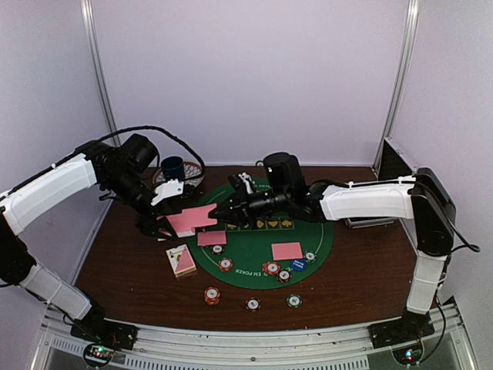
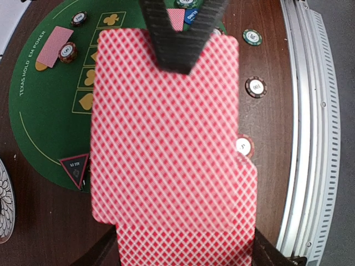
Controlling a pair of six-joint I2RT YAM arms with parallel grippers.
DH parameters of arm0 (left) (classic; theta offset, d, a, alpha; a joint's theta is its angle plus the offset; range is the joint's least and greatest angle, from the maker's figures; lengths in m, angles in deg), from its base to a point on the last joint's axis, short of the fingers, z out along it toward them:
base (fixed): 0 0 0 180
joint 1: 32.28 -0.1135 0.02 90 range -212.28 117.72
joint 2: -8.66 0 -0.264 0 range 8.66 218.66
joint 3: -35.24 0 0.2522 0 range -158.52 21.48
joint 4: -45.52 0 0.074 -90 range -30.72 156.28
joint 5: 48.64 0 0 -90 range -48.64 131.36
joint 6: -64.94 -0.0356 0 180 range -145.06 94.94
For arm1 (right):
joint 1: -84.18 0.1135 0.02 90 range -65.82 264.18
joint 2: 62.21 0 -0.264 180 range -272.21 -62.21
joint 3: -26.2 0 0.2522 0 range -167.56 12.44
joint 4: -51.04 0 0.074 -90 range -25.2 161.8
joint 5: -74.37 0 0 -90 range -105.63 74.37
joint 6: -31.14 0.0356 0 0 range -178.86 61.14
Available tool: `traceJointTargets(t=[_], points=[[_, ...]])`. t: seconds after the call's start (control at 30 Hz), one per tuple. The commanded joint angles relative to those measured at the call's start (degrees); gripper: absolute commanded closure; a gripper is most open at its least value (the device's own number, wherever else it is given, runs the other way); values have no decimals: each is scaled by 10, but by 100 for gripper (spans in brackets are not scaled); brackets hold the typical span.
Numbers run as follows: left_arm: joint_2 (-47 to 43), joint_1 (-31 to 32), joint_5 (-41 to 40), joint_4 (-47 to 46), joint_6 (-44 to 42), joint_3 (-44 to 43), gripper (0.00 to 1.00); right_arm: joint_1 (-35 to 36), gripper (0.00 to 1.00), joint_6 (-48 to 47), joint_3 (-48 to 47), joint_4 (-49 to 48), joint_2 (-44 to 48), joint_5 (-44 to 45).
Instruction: Distribute texas hold em gaming equipment
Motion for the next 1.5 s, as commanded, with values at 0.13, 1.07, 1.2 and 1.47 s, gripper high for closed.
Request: traceJointTargets(t=[0.13, 1.07, 1.2, 1.47], points=[[-6, -2, -1, -5, -2, -7, 100, -50, 100, -28, 20, 16, 24, -12], [-7, -2, -1, -2, -4, -4, 100, -79, 100, -128, -258, 143, -314, 30], [-9, -2, -1, -2, -5, -2, 100, -78, 100, -129, -263, 149, -320, 30], [-9, -2, 4, -2, -4, -1, 100, -69, 75, -153, -275, 184, -306, 34]])
